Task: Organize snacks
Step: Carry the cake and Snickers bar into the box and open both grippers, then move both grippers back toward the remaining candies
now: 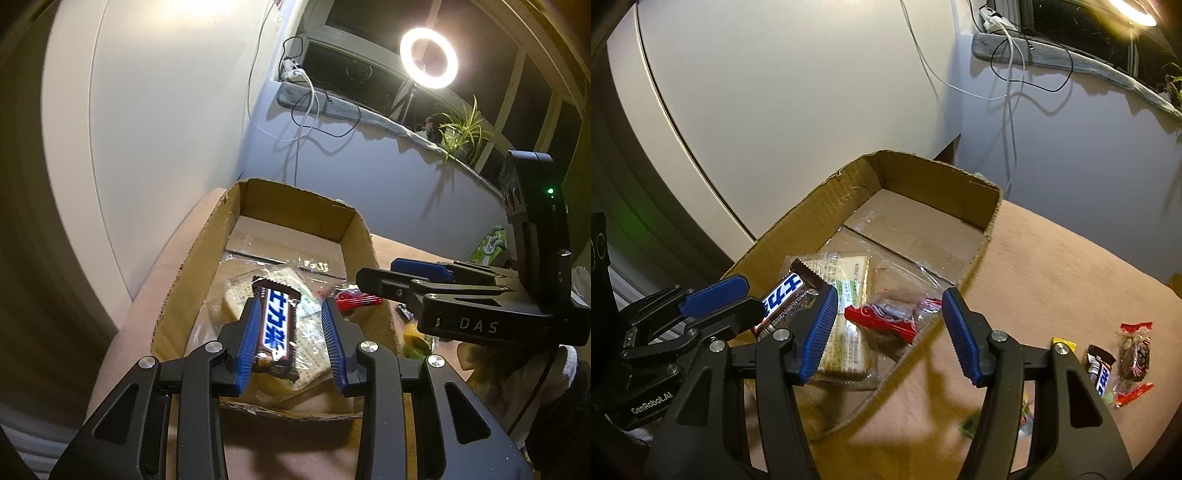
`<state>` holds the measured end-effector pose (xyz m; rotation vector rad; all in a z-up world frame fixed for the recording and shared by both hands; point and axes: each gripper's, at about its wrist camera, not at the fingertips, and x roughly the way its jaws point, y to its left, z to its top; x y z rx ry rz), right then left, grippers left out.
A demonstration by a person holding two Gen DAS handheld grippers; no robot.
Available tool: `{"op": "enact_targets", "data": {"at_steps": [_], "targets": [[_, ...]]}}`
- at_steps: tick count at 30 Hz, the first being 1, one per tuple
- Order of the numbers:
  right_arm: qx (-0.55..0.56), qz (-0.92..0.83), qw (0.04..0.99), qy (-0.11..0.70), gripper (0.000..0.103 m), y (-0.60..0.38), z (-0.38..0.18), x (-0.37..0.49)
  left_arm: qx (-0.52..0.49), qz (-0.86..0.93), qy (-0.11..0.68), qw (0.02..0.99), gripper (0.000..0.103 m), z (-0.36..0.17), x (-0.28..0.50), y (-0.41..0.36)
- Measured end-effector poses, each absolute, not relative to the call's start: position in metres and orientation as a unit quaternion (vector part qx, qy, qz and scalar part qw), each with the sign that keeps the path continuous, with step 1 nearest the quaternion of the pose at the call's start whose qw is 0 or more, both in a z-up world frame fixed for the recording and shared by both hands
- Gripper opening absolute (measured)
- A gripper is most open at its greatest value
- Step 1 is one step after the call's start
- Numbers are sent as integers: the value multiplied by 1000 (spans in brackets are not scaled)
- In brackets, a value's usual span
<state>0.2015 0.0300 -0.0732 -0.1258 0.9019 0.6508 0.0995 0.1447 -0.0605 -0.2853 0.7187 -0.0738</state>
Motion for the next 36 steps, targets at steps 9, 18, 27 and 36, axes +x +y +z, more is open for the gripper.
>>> {"op": "enact_targets", "data": {"at_steps": [9, 18, 27, 36], "targets": [[-48, 287, 859, 420, 63, -10, -61, 192, -130, -55, 347, 927, 33, -52, 94, 119], [-27, 234, 877, 420, 68, -90, -58, 190, -114, -94, 353, 924, 33, -48, 98, 70], [-12, 192, 880, 434, 68, -163, -69, 195, -101, -127, 379, 911, 33, -64, 105, 23], [27, 206, 859, 467, 67, -189, -94, 199, -66, -161, 409, 896, 31, -87, 110, -17]]}}
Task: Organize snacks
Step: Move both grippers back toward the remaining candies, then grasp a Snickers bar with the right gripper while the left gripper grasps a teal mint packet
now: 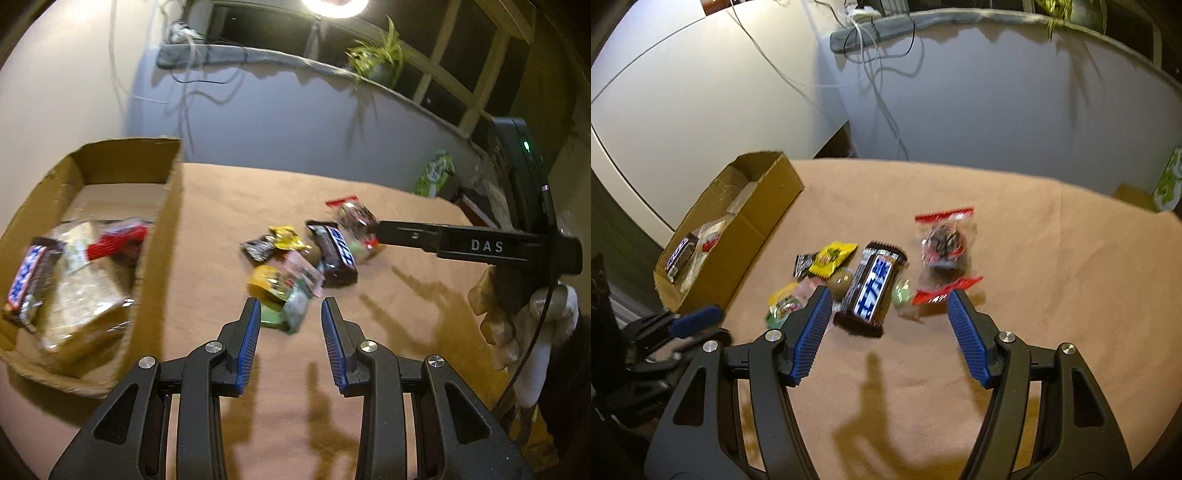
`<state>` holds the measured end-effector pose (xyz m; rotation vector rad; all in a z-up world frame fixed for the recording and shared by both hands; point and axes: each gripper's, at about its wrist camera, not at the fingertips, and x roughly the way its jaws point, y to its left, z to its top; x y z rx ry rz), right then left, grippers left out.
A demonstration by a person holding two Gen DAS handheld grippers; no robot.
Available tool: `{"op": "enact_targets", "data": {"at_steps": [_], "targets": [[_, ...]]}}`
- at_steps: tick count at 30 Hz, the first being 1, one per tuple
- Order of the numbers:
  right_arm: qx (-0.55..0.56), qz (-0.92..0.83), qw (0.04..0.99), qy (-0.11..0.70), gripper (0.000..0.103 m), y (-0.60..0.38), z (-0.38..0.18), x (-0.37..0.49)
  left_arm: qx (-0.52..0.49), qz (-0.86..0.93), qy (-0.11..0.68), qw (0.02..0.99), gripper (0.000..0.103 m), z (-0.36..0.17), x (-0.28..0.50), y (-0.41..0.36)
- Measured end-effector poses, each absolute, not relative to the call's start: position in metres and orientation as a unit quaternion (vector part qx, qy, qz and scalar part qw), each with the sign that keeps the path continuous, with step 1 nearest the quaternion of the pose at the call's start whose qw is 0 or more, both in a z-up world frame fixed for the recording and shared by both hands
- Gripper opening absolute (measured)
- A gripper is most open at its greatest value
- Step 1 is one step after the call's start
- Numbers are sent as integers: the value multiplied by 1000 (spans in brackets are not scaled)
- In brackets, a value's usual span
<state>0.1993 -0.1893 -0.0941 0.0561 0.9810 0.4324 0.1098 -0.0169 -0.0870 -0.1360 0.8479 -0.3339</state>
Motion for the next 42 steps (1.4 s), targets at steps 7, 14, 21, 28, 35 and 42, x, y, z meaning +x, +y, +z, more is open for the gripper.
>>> {"op": "enact_targets", "data": {"at_steps": [7, 14, 21, 28, 35, 42], "targets": [[69, 232, 831, 501, 51, -181, -119, 207, -17, -185, 419, 889, 25, -96, 123, -38], [87, 233, 824, 508, 51, -176, -128, 219, 12, -193, 432, 881, 25, -105, 139, -45], [88, 233, 818, 519, 49, -167, -135, 227, 21, -208, 442, 872, 25, -112, 141, -49], [77, 228, 816, 526, 45, -160, -142, 230, 42, -207, 447, 869, 25, -117, 137, -54], [64, 224, 816, 528, 34, -157, -145, 233, 80, -204, 443, 869, 21, -121, 131, -66], [67, 225, 818, 525, 32, -162, -144, 229, 59, -204, 444, 870, 20, -119, 129, -59]]}}
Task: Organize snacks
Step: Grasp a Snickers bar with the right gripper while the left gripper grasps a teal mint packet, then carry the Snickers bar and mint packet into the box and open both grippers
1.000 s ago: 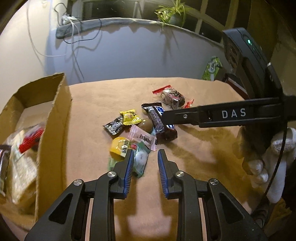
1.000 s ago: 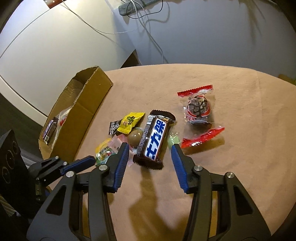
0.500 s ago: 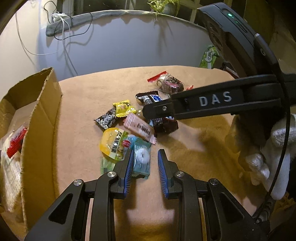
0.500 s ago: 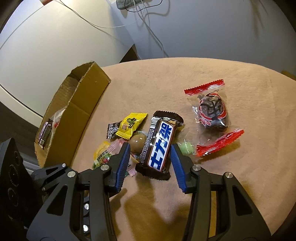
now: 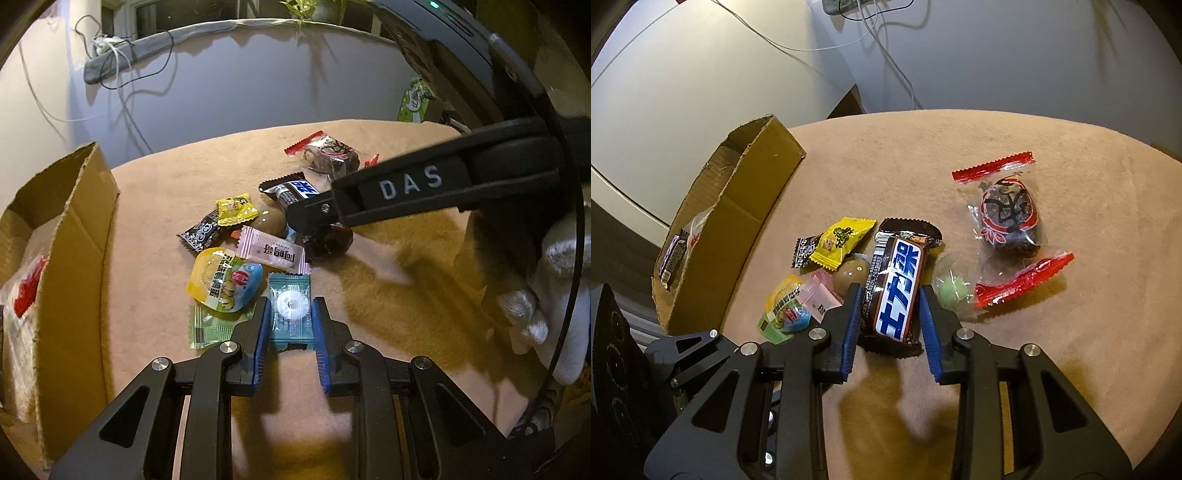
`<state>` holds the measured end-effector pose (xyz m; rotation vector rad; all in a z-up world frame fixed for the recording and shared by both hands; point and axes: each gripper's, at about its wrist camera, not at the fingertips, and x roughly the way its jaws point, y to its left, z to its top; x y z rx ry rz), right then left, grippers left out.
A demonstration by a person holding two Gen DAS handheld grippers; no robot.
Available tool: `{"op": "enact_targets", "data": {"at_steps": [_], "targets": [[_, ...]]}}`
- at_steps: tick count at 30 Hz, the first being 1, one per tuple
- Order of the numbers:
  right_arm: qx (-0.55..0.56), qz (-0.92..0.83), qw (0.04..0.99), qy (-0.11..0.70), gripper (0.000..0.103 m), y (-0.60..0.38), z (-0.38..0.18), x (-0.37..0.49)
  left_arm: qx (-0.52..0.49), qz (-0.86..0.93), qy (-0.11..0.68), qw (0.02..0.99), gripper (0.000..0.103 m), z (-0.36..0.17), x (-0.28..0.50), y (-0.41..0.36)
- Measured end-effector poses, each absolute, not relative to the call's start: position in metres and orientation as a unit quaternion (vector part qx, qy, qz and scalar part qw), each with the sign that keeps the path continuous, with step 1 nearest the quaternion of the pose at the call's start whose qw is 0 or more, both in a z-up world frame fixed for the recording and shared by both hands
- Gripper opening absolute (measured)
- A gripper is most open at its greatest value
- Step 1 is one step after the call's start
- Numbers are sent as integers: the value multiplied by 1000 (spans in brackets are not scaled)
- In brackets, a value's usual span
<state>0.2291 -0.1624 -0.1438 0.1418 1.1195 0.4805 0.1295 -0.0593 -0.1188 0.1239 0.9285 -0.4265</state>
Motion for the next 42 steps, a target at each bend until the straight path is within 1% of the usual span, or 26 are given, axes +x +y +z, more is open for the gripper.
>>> {"op": "enact_targets", "data": {"at_steps": [6, 17, 24, 42], "targets": [[65, 225, 821, 520, 32, -167, -141, 218, 32, -207, 445, 871, 20, -116, 127, -54], [74, 223, 830, 506, 31, -176, -126, 198, 1, -206, 424, 882, 20, -98, 113, -43], [75, 229, 841, 485, 31, -174, -104, 185, -14, -199, 402, 894, 20, -80, 103, -29], [52, 275, 850, 447, 31, -109, -64, 187, -44, -131, 354, 925, 20, -48, 106, 47]]}}
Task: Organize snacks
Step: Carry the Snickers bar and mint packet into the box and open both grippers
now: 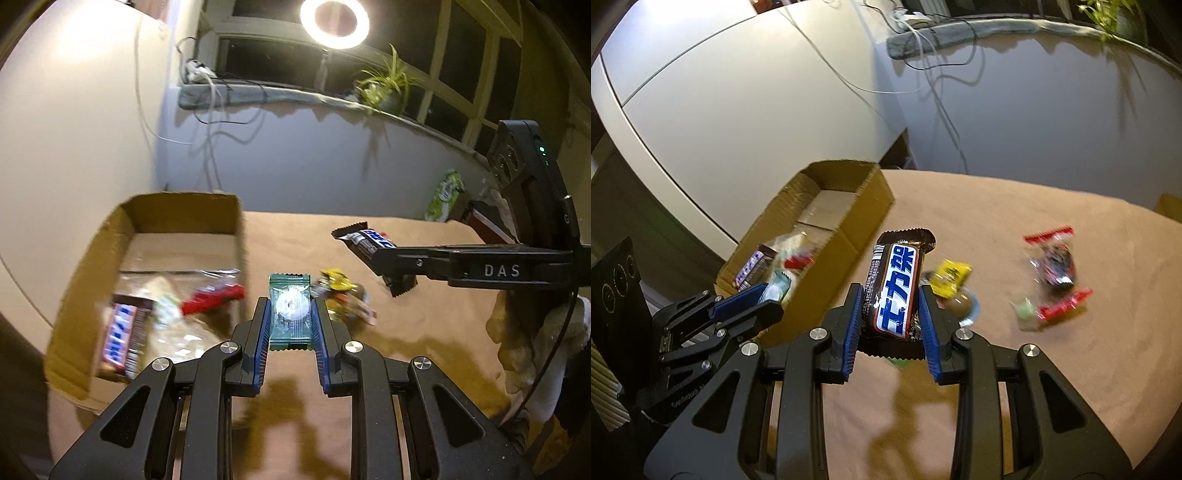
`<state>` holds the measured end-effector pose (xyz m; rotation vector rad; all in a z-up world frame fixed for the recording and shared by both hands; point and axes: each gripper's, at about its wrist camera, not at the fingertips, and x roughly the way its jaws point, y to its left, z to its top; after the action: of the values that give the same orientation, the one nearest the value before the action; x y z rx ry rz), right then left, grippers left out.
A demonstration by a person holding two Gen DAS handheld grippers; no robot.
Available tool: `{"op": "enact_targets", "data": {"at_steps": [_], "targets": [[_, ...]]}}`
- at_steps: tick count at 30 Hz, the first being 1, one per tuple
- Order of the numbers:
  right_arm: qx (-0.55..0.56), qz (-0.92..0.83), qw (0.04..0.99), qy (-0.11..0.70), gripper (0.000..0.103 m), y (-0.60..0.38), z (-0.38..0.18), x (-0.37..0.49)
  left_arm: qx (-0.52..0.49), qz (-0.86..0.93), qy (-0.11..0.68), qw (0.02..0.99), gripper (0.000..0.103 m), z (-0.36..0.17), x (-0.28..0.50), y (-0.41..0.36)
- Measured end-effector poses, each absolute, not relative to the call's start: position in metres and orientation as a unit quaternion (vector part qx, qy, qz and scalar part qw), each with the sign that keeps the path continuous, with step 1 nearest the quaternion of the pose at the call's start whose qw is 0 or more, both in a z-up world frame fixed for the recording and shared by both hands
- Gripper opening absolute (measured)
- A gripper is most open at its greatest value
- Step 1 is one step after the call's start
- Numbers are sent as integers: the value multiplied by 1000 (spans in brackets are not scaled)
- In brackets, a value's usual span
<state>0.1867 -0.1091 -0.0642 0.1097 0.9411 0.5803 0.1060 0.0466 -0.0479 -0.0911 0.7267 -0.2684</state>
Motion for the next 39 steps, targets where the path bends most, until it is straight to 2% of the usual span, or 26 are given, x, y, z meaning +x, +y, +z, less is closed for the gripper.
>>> {"op": "enact_targets", "data": {"at_steps": [17, 39], "targets": [[23, 313, 842, 439, 31, -39, -55, 204, -54, -83, 339, 936, 20, -39, 120, 103], [5, 332, 825, 457, 31, 11, -73, 234, -61, -59, 336, 938, 20, -40, 145, 131]]}}
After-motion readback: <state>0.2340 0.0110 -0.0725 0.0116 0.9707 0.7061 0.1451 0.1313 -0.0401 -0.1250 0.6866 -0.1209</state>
